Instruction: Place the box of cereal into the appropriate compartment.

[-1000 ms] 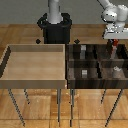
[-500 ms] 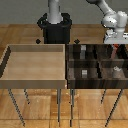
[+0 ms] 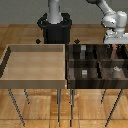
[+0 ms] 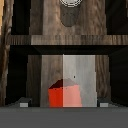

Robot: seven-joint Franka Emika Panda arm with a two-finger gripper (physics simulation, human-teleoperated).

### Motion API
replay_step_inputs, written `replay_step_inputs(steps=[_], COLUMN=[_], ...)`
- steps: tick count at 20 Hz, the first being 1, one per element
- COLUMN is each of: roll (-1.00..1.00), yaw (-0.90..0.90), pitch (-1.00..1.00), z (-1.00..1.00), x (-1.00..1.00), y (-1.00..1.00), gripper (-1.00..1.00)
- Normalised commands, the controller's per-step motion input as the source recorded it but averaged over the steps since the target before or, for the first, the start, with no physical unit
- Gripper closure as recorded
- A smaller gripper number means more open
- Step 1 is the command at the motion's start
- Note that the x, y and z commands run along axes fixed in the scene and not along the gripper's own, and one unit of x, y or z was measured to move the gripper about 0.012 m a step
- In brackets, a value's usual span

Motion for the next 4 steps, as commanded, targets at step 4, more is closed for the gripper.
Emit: replay_step_inputs(steps=[4], roll=[0.00], yaw=[0.00], pitch=[0.00], z=[0.00], x=[0.00], y=[0.00], gripper=[-1.00])
